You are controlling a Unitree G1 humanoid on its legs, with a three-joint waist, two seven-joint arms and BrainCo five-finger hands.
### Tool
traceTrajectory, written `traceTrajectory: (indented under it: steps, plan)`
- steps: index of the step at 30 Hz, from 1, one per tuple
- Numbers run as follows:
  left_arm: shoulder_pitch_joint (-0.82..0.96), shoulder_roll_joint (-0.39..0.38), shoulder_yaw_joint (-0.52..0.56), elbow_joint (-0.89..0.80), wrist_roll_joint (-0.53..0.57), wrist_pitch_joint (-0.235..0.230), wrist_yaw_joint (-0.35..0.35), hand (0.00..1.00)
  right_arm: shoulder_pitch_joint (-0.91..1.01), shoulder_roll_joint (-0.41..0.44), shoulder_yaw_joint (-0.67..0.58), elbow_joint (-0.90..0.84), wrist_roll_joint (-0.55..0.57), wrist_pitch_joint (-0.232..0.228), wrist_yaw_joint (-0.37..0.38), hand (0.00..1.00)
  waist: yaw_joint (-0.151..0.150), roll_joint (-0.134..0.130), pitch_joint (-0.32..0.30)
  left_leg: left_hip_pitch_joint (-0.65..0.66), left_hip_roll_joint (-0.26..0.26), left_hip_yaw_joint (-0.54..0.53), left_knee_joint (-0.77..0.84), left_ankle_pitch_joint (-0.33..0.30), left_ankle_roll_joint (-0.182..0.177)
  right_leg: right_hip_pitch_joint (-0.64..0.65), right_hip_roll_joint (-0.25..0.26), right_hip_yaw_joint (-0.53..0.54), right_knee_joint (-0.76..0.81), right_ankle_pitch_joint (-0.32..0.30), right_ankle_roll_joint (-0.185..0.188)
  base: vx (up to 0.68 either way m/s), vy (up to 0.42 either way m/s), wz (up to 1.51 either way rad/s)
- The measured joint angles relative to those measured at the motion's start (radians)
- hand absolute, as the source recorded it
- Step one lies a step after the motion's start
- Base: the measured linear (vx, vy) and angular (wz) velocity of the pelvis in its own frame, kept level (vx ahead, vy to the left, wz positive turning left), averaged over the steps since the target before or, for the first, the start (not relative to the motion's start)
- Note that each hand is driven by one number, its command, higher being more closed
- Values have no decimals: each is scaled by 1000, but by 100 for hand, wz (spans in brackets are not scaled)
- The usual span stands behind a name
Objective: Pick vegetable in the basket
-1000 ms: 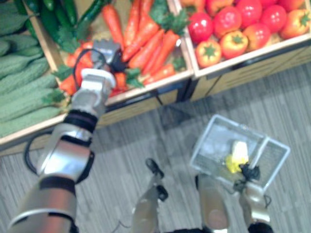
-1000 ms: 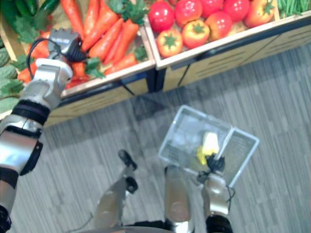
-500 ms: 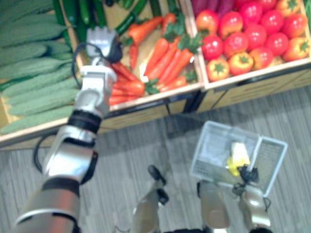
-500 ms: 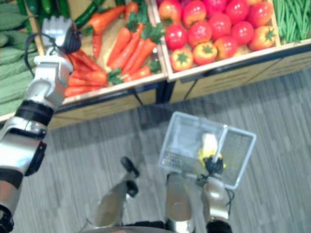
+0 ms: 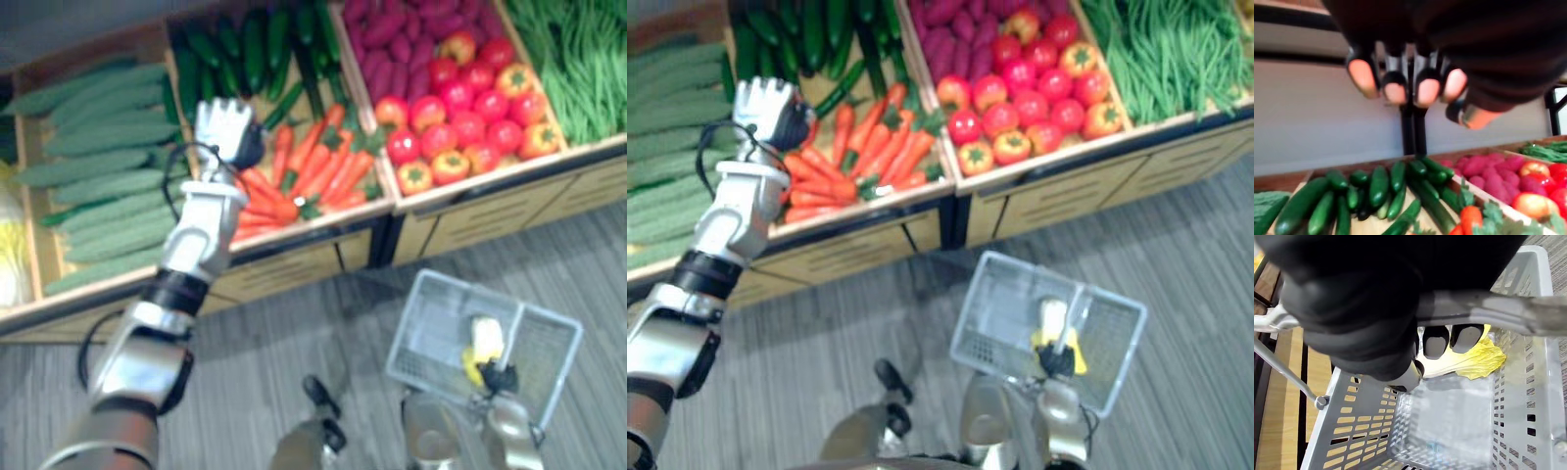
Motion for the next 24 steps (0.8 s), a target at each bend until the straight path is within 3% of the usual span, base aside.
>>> traceTrajectory:
  steps: [7,8,14,24]
  plan:
    - [25,-4,0,30,-3,-20,-14,100,5,-4,-12,9,-1,1,13,100,-1,0,-17,-14,-5,-20,-6,0,-1,-10,-6,-3,-1,0,1,12,-2,2]
    - [25,-4,1,41,-5,-20,-17,0,5,-4,-12,7,-2,0,12,100,-1,0,-18,-26,-6,-20,-6,0,-1,-23,-7,-3,1,2,4,-11,-4,4]
    - [32,-5,3,119,-13,-13,-38,0,3,-4,-11,-27,-3,1,11,100,-1,-5,-16,-96,-16,-15,0,17,23,-94,-13,12,-4,33,8,0,-1,1]
    - [31,-4,39,151,-46,-10,-53,0,-4,-2,-7,-44,-10,2,7,100,1,-22,-6,-124,-13,7,0,17,23,-131,-11,27,-14,42,8,36,-16,-5]
